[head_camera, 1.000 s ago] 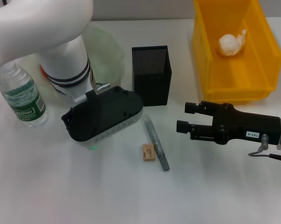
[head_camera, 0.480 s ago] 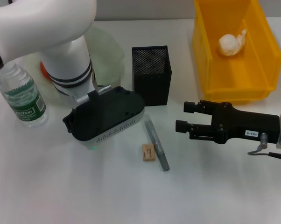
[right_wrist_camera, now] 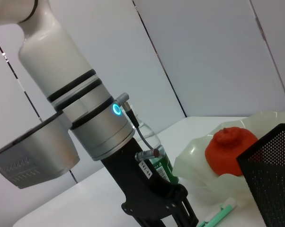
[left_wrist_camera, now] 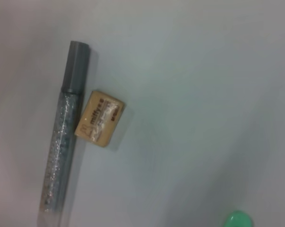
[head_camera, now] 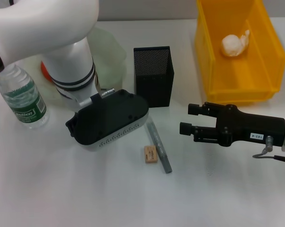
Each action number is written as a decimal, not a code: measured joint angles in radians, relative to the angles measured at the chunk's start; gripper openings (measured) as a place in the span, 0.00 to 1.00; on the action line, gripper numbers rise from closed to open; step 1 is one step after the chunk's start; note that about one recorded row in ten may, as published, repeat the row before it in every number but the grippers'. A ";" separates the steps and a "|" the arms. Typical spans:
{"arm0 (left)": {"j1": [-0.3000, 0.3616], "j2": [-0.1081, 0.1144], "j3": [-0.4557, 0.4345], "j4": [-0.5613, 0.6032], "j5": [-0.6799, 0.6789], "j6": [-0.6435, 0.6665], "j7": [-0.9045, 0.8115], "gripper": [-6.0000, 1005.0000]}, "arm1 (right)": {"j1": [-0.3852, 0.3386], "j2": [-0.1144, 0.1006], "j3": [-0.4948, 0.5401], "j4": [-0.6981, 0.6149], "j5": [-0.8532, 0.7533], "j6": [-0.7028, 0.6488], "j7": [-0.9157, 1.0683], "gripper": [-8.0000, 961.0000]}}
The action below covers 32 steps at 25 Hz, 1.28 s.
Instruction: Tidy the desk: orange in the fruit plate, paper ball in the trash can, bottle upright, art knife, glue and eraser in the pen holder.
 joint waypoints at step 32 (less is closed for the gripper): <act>-0.012 0.000 0.009 -0.035 -0.010 -0.014 -0.017 0.38 | 0.001 -0.006 0.002 0.004 0.003 -0.001 0.001 0.82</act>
